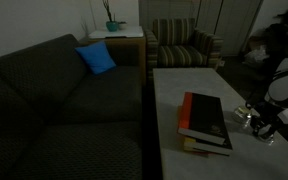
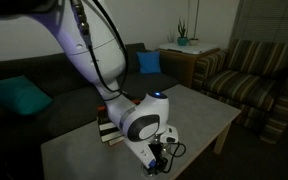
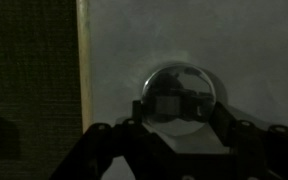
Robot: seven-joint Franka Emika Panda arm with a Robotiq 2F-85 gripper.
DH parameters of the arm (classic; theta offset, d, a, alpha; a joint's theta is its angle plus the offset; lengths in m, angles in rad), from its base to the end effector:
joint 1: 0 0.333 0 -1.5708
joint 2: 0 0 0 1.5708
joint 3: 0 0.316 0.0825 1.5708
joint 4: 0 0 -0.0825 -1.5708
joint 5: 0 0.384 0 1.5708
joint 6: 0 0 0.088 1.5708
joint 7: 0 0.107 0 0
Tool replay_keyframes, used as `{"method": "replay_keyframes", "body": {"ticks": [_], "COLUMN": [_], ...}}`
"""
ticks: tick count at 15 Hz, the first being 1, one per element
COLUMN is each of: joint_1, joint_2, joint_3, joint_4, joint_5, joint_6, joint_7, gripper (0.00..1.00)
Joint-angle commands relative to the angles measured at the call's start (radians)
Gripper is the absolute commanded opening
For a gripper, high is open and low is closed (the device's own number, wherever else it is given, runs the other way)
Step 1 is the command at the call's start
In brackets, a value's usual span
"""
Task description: Pick the lid and put it on top of the bottle
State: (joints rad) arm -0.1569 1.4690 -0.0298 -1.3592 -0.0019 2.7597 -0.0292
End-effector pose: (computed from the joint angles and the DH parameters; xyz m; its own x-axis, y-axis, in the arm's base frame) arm 0.5901 -0.1102 -0.1694 0.9891 -0.1303 -0.0693 -0.1286 -0.9913 0.0282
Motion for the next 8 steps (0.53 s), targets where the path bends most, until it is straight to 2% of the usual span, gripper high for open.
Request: {"method": "replay_keyframes", "body": {"ticks": [1, 8], "joint_1": [0.053, 0.142], "joint_2": [0.001, 0.005], "joint_3": [-0.057, -0.146], "joint_4": [-0.016, -0.035], "joint_5": [0.015, 0.007], "joint_6": [0.077, 0.149], "joint_7": [0.088, 0.213], "gripper": [0.43, 0.43]}}
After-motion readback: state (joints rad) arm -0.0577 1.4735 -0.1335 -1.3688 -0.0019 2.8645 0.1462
